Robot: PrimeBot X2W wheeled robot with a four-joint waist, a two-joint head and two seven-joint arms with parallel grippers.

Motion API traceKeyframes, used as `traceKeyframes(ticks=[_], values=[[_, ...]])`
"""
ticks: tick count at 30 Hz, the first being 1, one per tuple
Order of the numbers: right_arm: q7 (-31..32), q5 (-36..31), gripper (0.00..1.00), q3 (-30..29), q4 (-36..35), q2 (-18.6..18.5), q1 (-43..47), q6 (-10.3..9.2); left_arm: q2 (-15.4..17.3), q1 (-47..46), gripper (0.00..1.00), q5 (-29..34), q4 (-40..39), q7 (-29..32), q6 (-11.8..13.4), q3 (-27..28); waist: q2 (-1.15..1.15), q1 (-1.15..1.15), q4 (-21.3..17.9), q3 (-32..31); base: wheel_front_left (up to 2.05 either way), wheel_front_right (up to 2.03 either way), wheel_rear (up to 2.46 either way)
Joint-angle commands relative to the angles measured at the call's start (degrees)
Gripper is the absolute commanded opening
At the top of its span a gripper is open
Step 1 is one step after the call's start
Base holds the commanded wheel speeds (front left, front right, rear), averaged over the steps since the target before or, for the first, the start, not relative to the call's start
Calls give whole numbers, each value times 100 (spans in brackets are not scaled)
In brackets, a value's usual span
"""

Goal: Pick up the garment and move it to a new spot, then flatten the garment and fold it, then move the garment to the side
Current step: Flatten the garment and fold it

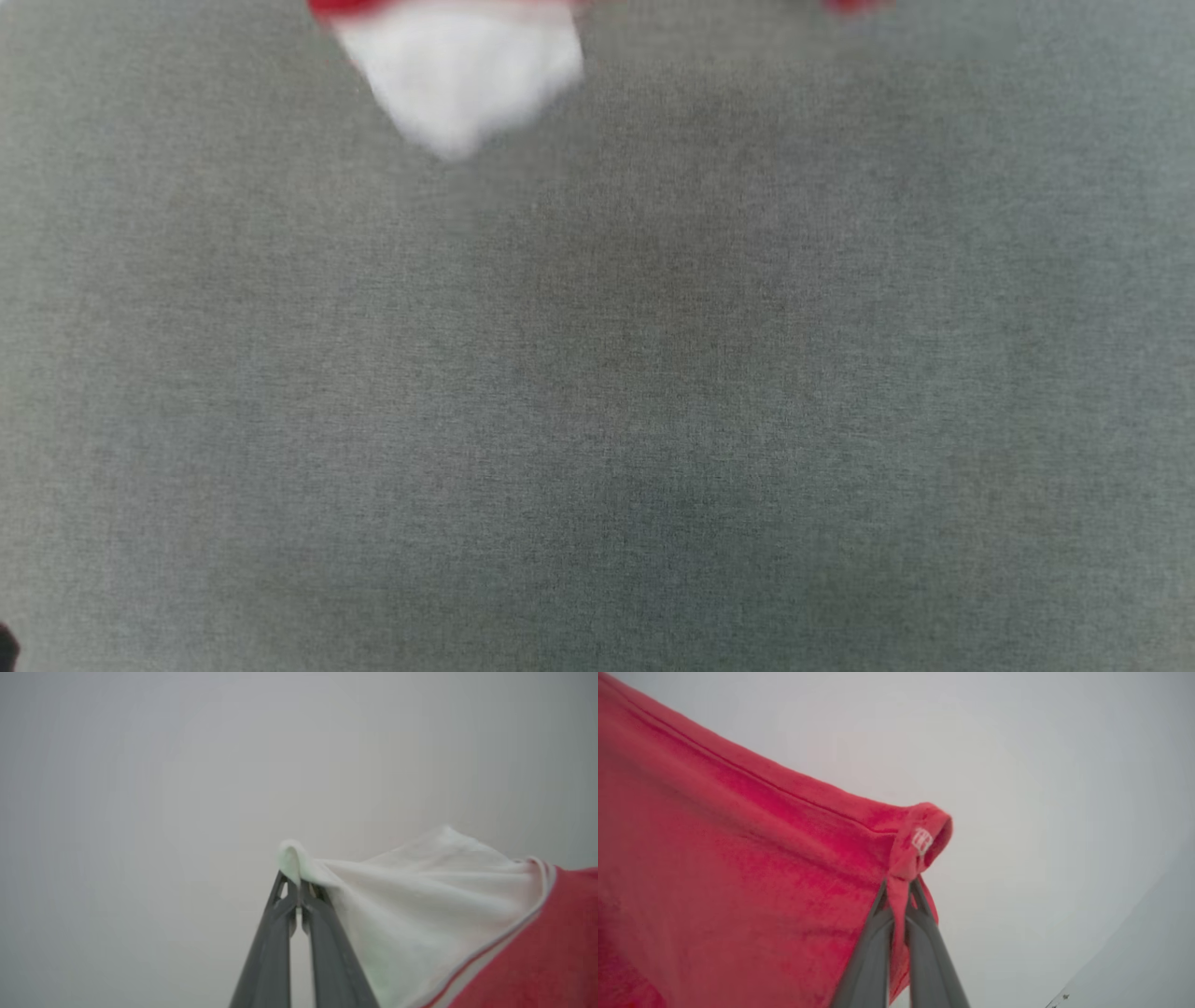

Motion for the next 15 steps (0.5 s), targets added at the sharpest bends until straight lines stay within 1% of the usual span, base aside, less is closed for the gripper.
traceKeyframes(ticks=[1,2,4,6,8,10,11,12,13,15], values=[[-339,-279,0,-140,249,76,-87,-12,-46,-104,0,133,129,-401,55,15,0,0,15,91,0,0,0],[-636,-541,0,-184,400,166,-136,-11,-99,-176,0,168,247,-697,56,20,0,0,37,113,0,0,0],[-980,-883,0,-359,762,322,-181,-11,-147,-234,0,264,435,-1042,-12,-17,0,0,76,137,0,0,0],[-1110,-1059,0,-378,1093,537,-45,-11,-179,-41,0,296,641,-1155,-182,-85,0,0,109,132,0,0,0],[-1117,-1155,0,-296,1391,668,159,-11,-182,168,0,268,857,-1185,-456,-173,0,0,151,121,0,0,0],[-1077,-1099,0,-184,1623,757,366,-11,-205,468,0,211,1074,-1187,-679,-279,0,0,185,99,0,0,0],[-1016,-1011,0,-125,1736,811,503,-12,-224,614,0,169,1189,-1066,-783,-345,0,0,201,77,0,0,0],[-989,-963,0,-46,1807,845,626,-11,-206,719,0,148,1276,-989,-850,-401,0,0,225,59,0,0,0],[-914,-845,0,23,1881,882,766,-11,-253,907,0,-18,1354,-864,-933,-419,0,0,251,38,0,0,0],[-799,-587,0,188,1914,938,1059,-10,-252,1350,0,-121,1464,-546,-1014,-573,0,0,288,-10,0,0,0]])
